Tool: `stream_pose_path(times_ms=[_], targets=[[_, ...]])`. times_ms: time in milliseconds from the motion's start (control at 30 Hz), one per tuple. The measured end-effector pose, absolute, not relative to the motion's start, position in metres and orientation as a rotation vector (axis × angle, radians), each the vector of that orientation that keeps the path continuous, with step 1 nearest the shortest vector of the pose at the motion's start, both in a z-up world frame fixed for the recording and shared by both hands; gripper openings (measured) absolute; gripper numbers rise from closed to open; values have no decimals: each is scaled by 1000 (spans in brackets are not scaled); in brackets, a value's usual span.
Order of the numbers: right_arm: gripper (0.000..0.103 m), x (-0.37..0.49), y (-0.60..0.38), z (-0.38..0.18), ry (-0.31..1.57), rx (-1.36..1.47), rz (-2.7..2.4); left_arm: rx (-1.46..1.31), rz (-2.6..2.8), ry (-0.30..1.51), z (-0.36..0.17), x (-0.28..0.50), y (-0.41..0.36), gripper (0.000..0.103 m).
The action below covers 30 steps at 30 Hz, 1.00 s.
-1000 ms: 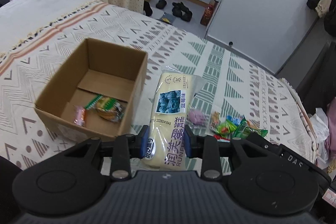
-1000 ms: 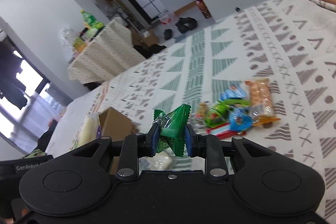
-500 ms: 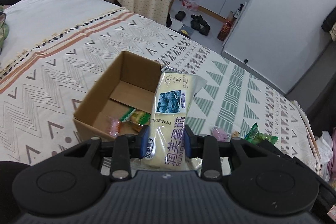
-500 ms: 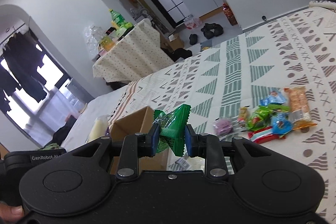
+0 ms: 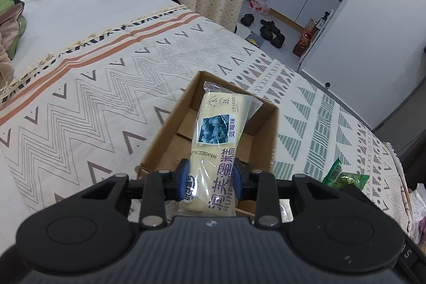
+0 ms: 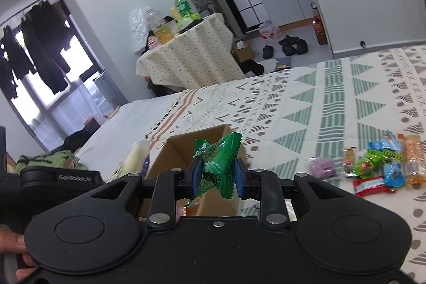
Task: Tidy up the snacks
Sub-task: 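Carry the bread bag and green candy over the box and release both inside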
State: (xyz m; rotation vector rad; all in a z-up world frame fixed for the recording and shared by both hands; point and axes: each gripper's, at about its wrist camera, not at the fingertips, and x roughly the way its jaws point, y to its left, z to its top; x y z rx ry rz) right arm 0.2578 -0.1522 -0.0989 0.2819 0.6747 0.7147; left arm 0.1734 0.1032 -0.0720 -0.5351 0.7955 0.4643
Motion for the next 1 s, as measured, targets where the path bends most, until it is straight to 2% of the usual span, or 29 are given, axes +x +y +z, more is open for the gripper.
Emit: stream_pose_path(times_ms=[433, 633, 733, 800, 933, 1000], targets=[[26, 248, -86, -111, 699, 167, 767, -564, 424, 841, -93, 195, 144, 32], [28, 257, -80, -115, 718, 201, 768, -558, 402, 865, -102, 211, 147, 32], [37, 258, -79, -116, 715, 188, 757, -545, 399, 883, -104, 218, 143, 33], [58, 260, -83, -115, 715, 206, 742, -508, 402, 871, -103, 220, 139, 37], [62, 263, -95, -111, 702, 235, 699, -478, 412, 866, -101, 218, 129, 55], [67, 264, -102, -110, 710, 248, 674, -478, 419, 872, -100, 218, 125, 57]])
